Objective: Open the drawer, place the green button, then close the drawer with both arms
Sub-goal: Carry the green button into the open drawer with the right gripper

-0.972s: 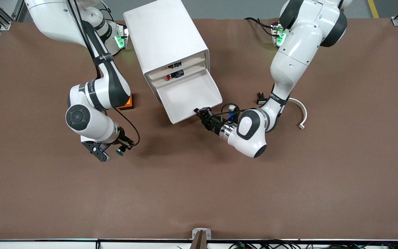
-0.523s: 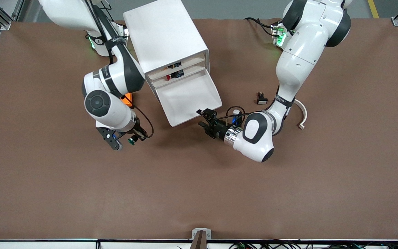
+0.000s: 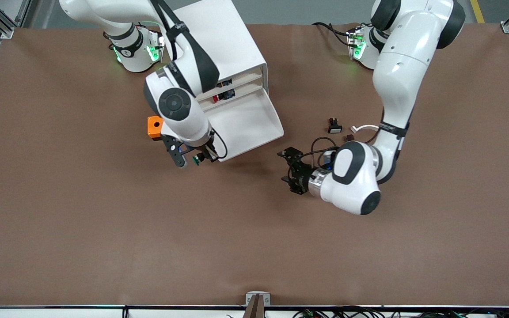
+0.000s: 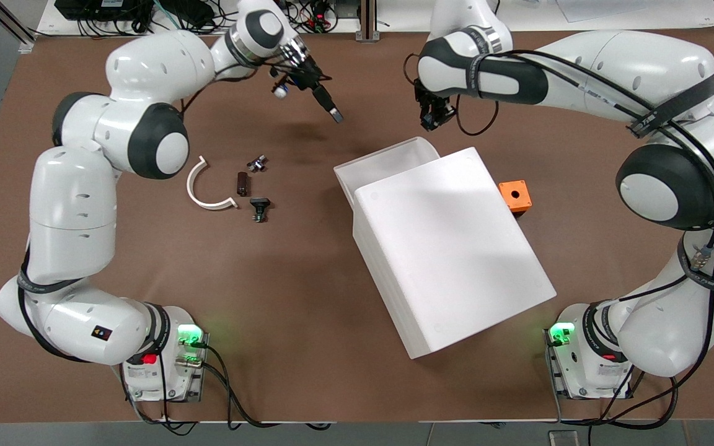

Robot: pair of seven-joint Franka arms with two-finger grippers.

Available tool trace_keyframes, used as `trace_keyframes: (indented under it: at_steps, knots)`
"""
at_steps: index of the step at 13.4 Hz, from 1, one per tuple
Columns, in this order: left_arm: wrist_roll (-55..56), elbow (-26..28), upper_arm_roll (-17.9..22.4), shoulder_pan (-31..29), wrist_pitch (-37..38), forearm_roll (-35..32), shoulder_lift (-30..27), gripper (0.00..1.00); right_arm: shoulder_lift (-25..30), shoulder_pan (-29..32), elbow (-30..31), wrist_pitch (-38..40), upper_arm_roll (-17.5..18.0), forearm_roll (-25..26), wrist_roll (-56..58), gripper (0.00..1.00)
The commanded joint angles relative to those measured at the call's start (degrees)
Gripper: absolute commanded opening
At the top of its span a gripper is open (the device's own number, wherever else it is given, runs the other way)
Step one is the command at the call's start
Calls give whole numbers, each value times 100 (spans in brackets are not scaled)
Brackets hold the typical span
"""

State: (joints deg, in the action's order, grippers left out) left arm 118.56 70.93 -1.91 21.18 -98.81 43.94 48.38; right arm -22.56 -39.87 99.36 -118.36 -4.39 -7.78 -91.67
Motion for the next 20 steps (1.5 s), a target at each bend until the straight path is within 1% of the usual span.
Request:
trace_keyframes:
  at_steps: [1,3,5,6,9,11,12,13,14,15,16,17,18,19,20]
  knots:
    - [-674,105,103,-306,64,-157,-399,100,85,-380,39,-2,-62,5,-674,4]
    - [-991,105,147,-359,38,-376,-583,100,76,-609,39,-177,-62,5,-1087,4]
    - [-1596,114,444,-325,38,-736,-925,100,-46,-785,39,-520,-62,22,-1501,5]
    - [-1799,114,507,-333,38,-990,-1014,100,-151,-846,22,-678,-62,40,-1729,5]
    - [-2327,123,499,-351,38,-1834,-1182,100,-433,-1040,-5,-978,-62,40,-2091,5]
    - [-2949,132,481,-351,38,-2134,-1200,100,-574,-1171,-5,-1031,-71,49,-2284,7]
    - [-3405,140,490,-342,38,-2153,-1200,100,-627,-1216,-5,-1031,-71,57,-2398,10]
    - [-3836,149,490,-351,38,-2161,-1200,100,-653,-1225,-5,-1031,-71,57,-2495,16]
    - [-4119,140,498,-368,29,-2162,-1200,100,-653,-1225,-31,-1031,-63,31,-2557,29]
    - [-4348,149,551,-360,20,-2162,-1200,100,-645,-1216,-92,-1022,-62,-4,-2558,56]
    - [-4698,132,586,-351,-93,-2205,-1165,100,-645,-1216,-162,-987,-62,-21,-2540,99]
    - [-5111,149,578,-316,-355,-2232,-1147,100,-645,-1208,-206,-970,-62,13,-2470,100]
    - [-5367,158,586,-290,-393,-2249,-1138,100,-627,-1164,-268,-961,-71,48,-2391,100]
    - [-5457,167,578,-298,-393,-2249,-1138,100,-610,-1094,-399,-909,-89,49,-2069,100]
    - [-5527,167,578,-290,-393,-2249,-1138,100,-557,-954,-531,-630,-106,49,-1465,100]
